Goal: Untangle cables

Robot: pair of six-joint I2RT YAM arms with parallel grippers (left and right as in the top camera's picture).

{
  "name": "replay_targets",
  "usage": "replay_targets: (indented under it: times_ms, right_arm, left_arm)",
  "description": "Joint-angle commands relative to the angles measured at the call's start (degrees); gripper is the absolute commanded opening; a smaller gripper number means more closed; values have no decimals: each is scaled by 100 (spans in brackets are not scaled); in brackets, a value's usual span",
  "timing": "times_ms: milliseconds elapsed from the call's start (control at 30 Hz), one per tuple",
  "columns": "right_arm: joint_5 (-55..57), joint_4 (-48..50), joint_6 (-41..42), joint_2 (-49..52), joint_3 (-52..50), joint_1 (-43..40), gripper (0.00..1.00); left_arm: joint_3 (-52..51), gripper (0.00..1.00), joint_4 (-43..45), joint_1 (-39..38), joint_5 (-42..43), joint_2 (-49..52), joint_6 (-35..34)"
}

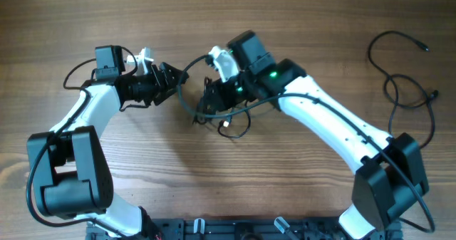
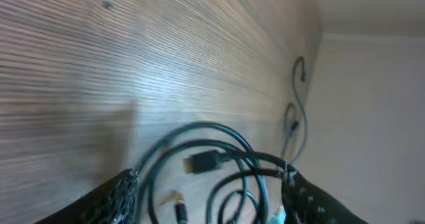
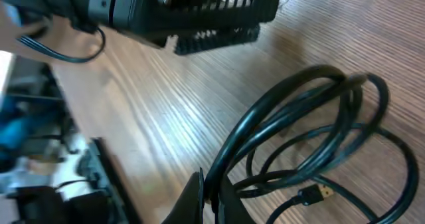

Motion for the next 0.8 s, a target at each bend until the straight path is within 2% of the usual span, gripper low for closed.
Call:
replay_targets:
  times_ms: [0, 167, 333, 367, 467, 533, 567, 600, 633, 733, 767]
  right_arm:
    - [-1147, 81, 203, -83, 92, -236, 4]
    - [-2170, 546, 627, -83, 92, -428, 4]
    - [-3279, 1523, 1681, -83, 92, -651, 4]
    - [-3357, 1799, 1998, -83, 92, -737, 4]
    - [-3305, 2332, 2225, -83, 92, -925, 4]
    - [-2940, 2463, 2485, -83, 92, -1038, 4]
    - [-2785, 2461, 2518, -83, 92, -1080, 4]
    - [-2688, 2461, 2573, -83, 92, -1106, 4]
    - [-2673, 2461, 2618, -83, 90, -1113, 4]
    - [-2662, 2461, 2675, -83, 90, -1117, 4]
    - [-2653, 2461, 2721, -83, 90, -1117, 4]
  left_arm:
    - [-42, 74, 2, -20, 879, 31, 48]
    - [-42, 73, 7, -20, 789, 31, 354]
    - [-42, 70, 26, -20, 791, 31, 634]
    - [-42, 70, 24, -20, 791, 31, 632]
    - [-42, 70, 22, -20, 789, 31, 629]
    - [-42, 71, 20, -20, 789, 31, 629]
    - [-42, 73, 20, -20, 787, 31, 629]
    - [-42, 81, 20, -17, 787, 31, 627]
    - [-42, 100, 20, 7, 785, 31, 601]
    - [-42, 100, -76, 125, 789, 31, -66]
    - [-42, 96, -76, 162, 789, 31, -234]
